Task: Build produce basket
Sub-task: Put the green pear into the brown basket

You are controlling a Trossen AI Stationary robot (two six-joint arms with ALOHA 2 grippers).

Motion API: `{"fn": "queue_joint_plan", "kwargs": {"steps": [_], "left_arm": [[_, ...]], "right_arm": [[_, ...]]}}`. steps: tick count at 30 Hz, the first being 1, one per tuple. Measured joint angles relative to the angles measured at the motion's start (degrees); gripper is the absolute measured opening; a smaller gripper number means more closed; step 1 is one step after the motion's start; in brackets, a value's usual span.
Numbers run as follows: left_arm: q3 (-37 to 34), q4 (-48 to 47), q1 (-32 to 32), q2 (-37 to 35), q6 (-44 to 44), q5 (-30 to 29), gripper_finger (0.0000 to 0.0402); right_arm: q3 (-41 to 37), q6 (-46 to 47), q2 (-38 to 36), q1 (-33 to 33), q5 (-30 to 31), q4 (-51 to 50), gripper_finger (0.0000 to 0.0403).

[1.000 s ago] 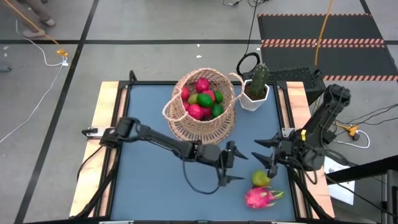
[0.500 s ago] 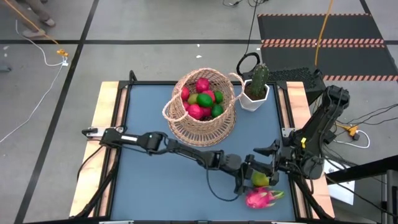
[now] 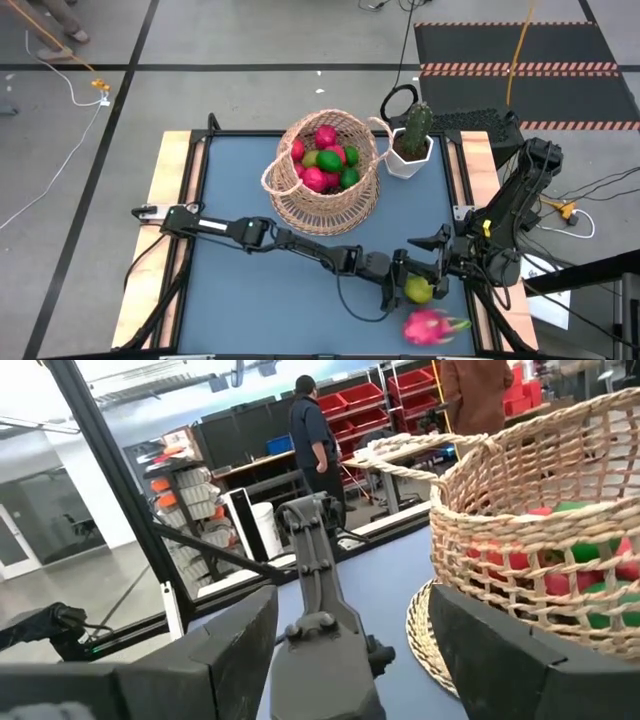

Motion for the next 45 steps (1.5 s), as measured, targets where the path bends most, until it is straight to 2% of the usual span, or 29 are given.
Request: {"fn": "queue_joint_plan", "kwargs": {"steps": [3, 7, 10, 12, 16, 19, 23, 29, 32, 34, 38, 42, 45], "left_arm": [[0.0, -0.49, 0.19, 0.03, -0.33, -0.09, 0.0381], [-0.02, -2.48, 0.42, -0.65, -0.16, -0.58, 0.0336], [-0.18, -5.6, 0.81, -2.41, 0.6, -1.53, 0.0333], [-0.32, -10.46, 0.51, -4.74, 3.26, -5.02, 0.0333], [-0.46, -18.54, -1.15, -9.98, 11.9, -16.4, 0.0333], [-0.27, -23.55, -2.33, -15.31, 13.64, -23.33, 0.0344], [-0.45, -38.56, -1.52, -23.45, 15.94, -32.18, 0.0334], [0.08, -54.74, 3.87, -35.07, 8.83, -37.3, 0.0332], [-0.2, -69.39, 7.84, -36.86, 5.01, -44.01, 0.0343], [-0.46, -75.71, 11.18, -36.71, 1.71, -44.55, 0.0346], [-0.5, -82.94, 17.43, -37.72, -2.73, -44.67, 0.0344], [-2.94, -84.59, 22.62, -36.61, -5.97, -44.14, 0.0346], [-2.69, -85.92, 25.29, -37.35, -8.95, -44.08, 0.0365]], "right_arm": [[0.0, -0.6, -0.02, 0.0, 0.01, 0.35, 0.0254], [0.0, -1.48, -0.02, 0.0, 0.02, 0.48, 0.0254], [0.0, -2.75, 0.0, 0.0, 0.0, 1.27, 0.0254], [0.0, -3.66, -0.02, 0.0, 0.03, 1.74, 0.0254], [0.0, -5.31, -0.02, 0.0, 0.04, 2.45, 0.0254], [0.0, -6.83, 0.0, 0.08, 0.03, 2.47, 0.0254], [0.15, -8.47, -0.15, 1.03, 1.19, 3.43, 0.0254], [0.0, -10.02, 0.2, 3.87, 3.26, 3.04, 0.0253], [-0.02, -9.5, 0.41, 5.18, 4.58, 3.23, 0.0253], [-0.02, -8.85, 1.08, 6.0, 4.74, 3.09, 0.0254], [-0.02, -7.99, 1.86, 7.12, 4.68, 3.31, 0.0253], [-0.02, -7.69, 1.97, 8.48, 6.11, 3.33, 0.0253], [-0.02, -7.68, 1.95, 9.64, 7.33, 4.28, 0.0254]]}}
